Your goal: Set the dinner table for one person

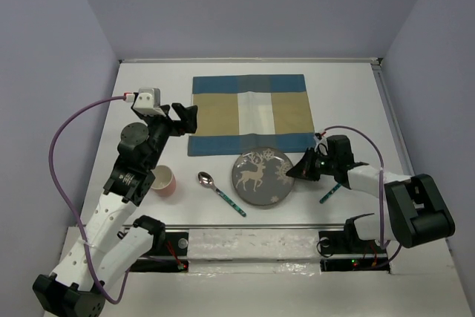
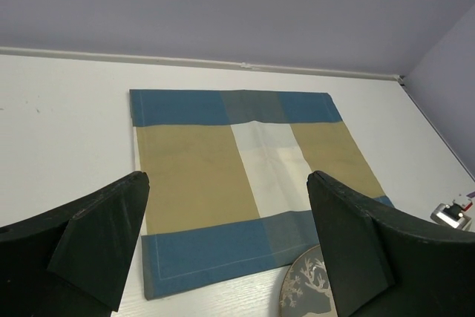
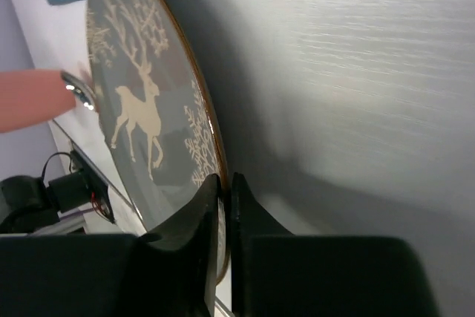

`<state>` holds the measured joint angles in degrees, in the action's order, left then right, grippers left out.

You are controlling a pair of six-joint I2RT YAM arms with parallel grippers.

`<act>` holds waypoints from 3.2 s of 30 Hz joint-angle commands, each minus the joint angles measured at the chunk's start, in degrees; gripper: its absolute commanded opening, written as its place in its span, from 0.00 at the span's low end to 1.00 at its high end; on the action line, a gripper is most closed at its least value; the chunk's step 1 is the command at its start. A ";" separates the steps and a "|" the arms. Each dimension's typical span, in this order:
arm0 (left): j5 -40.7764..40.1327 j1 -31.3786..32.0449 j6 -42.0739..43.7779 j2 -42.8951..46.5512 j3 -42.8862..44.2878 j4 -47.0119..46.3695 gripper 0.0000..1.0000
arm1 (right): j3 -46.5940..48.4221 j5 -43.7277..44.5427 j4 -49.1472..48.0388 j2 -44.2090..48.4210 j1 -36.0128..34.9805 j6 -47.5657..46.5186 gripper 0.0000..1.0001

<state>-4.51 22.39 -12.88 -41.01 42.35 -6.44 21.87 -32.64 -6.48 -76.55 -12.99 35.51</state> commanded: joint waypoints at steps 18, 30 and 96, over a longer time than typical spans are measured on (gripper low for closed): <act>-1.46 -2.62 0.67 4.19 -0.60 -2.88 0.99 | 21.26 -6.04 -2.30 8.72 -0.63 9.14 0.00; -1.29 -2.71 0.32 7.53 -0.95 -2.79 0.99 | 48.87 0.92 -10.30 -22.31 1.22 11.16 0.00; -11.91 -4.02 -0.30 10.16 -1.30 -2.79 0.99 | 40.43 21.04 7.10 -8.52 -18.28 -6.50 1.00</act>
<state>-11.46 18.98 -13.13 -32.32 41.63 -6.57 58.37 -13.28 3.05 -84.12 -24.38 28.47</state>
